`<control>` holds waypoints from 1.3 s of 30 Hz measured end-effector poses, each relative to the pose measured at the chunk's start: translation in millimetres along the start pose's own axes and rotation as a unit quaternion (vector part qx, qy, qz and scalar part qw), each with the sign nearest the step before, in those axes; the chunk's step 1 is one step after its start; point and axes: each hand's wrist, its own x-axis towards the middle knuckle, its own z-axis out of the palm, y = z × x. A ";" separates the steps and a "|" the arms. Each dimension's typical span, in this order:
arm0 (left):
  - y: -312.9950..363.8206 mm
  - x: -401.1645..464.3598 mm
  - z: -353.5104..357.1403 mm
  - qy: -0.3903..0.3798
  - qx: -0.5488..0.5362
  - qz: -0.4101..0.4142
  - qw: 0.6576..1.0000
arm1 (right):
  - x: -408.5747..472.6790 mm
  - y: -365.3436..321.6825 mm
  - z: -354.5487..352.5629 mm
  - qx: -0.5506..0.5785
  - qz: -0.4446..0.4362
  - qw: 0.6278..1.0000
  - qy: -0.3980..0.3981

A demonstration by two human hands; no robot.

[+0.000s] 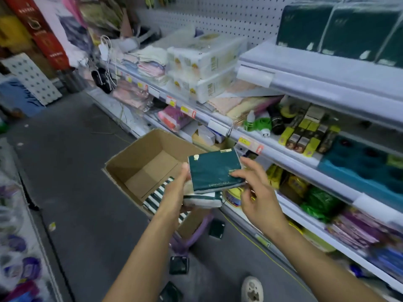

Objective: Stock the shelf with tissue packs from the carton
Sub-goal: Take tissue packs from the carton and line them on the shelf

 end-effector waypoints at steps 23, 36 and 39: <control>25.0 -227.8 397.9 -0.152 0.118 0.350 0.917 | -165.3 -65.3 -418.0 0.263 0.284 0.836 0.389; 9.4 -334.8 566.2 -0.263 0.144 0.381 0.874 | -275.9 -83.0 -608.2 0.123 0.276 0.820 0.487; 10.9 -343.0 593.2 -0.289 0.163 0.393 0.857 | -284.9 -82.9 -646.4 0.050 0.268 0.826 0.493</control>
